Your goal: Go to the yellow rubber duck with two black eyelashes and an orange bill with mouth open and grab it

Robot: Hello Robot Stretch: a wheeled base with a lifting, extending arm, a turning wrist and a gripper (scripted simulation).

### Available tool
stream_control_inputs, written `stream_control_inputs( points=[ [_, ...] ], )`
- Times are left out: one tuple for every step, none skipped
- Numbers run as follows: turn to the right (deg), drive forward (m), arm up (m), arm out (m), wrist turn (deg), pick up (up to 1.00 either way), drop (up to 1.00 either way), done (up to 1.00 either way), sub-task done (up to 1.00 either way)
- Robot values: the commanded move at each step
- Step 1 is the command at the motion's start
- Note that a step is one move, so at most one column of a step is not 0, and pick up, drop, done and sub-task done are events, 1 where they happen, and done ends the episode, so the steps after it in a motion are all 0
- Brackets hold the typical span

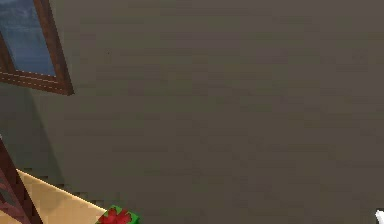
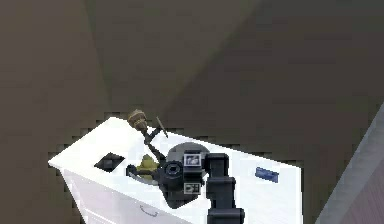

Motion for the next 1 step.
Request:
stream_control_inputs(
  points=[
    [0.0, 0.00, 0.00, 0.00, 0.0, 0.00, 0.00, 1.00, 0.00]
  ],
)
